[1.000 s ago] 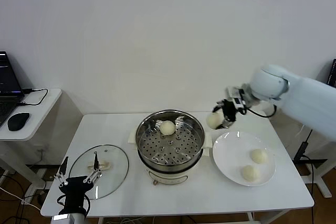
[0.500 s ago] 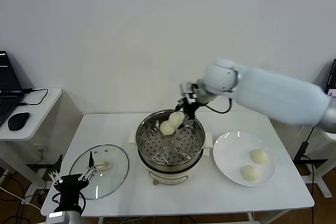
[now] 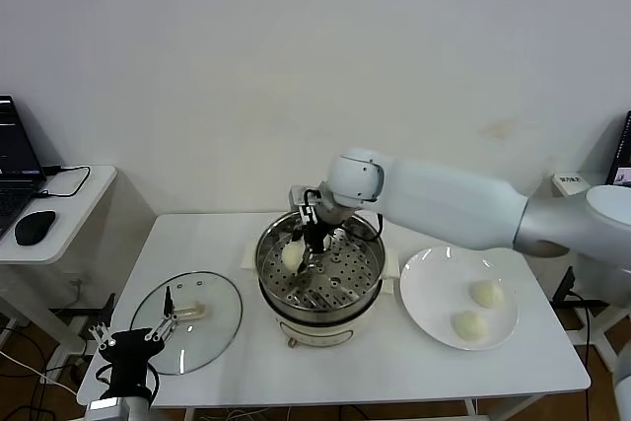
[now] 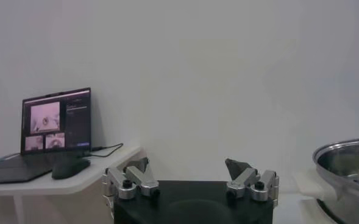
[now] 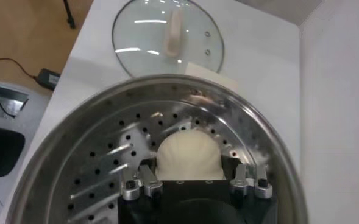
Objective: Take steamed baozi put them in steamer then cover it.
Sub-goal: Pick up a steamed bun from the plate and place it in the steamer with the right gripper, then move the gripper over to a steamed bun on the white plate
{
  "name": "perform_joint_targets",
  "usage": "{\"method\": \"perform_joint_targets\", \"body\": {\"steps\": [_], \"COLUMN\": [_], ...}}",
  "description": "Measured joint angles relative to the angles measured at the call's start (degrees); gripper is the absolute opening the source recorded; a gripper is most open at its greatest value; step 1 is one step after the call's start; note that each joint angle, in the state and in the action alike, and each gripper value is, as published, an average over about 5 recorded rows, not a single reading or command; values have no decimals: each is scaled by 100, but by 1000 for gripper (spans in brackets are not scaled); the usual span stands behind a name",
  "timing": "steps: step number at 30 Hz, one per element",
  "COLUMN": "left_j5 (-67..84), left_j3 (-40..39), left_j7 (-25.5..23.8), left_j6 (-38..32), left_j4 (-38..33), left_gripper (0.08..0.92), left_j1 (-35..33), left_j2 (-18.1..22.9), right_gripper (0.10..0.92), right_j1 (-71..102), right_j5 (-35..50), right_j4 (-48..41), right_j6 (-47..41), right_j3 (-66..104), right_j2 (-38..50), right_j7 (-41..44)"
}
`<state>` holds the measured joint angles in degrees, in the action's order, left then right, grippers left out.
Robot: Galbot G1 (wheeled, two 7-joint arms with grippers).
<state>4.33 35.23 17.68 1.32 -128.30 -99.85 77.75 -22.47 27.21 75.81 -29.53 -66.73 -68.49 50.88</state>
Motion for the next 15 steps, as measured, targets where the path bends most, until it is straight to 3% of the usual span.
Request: {"method": "perform_joint_targets", "body": {"steps": [6,15], "left_j5": [0,-1], "left_j3": [9,6], "left_j7": [1,1], "left_j6": [-4,-4], "left_j4": [-22,-60], "left_gripper": [823,823], "left_j1": [-10,5], "left_j2": [1,2], "right_gripper": [808,823], "right_j1": [51,-318], "right_j5": [-75,-132], "right_j4": [-32,215], "right_j6": [29,271], "right_j3": [12,71], "right_j2": [-56,309], "right_j7": [-13,233]}}
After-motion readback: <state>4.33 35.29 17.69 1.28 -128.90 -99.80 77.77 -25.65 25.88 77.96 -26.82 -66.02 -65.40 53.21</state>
